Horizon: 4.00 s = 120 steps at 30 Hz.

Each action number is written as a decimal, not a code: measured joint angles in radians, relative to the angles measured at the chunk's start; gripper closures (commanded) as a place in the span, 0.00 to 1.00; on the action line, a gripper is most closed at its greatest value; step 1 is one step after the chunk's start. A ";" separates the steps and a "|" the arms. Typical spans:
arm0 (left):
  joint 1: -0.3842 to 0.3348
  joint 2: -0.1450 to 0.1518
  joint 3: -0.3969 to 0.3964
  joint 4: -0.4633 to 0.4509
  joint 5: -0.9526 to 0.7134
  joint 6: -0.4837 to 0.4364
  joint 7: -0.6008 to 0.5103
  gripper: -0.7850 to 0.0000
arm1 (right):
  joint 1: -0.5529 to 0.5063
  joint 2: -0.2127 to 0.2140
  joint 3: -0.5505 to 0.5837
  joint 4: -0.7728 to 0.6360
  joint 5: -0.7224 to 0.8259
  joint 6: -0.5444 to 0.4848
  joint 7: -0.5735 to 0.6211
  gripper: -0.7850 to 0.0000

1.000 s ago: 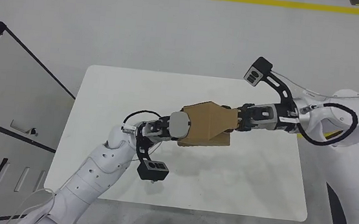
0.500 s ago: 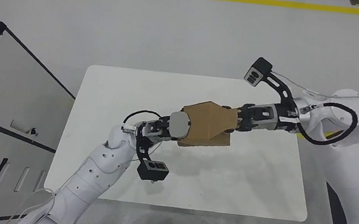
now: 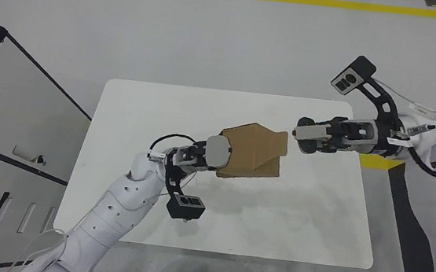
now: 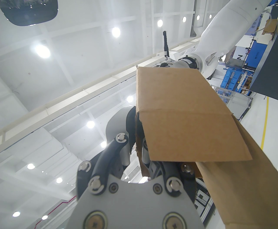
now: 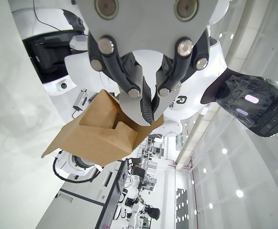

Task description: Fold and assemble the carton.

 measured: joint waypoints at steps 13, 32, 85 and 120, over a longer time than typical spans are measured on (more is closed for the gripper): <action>0.000 0.000 0.000 0.000 0.000 0.000 0.000 1.00 | 0.180 -0.019 -0.099 0.020 0.039 -0.048 0.013 1.00; 0.000 0.000 0.000 0.000 0.000 0.000 0.000 1.00 | 0.313 -0.037 -0.230 0.096 -0.029 -0.042 0.077 1.00; 0.000 0.000 0.000 0.000 0.000 0.000 0.000 1.00 | 0.372 -0.007 -0.314 0.103 -0.307 -0.029 0.175 1.00; 0.000 0.000 0.000 0.000 0.000 0.000 0.000 1.00 | 0.259 0.026 -0.212 -0.078 -0.377 -0.184 0.073 1.00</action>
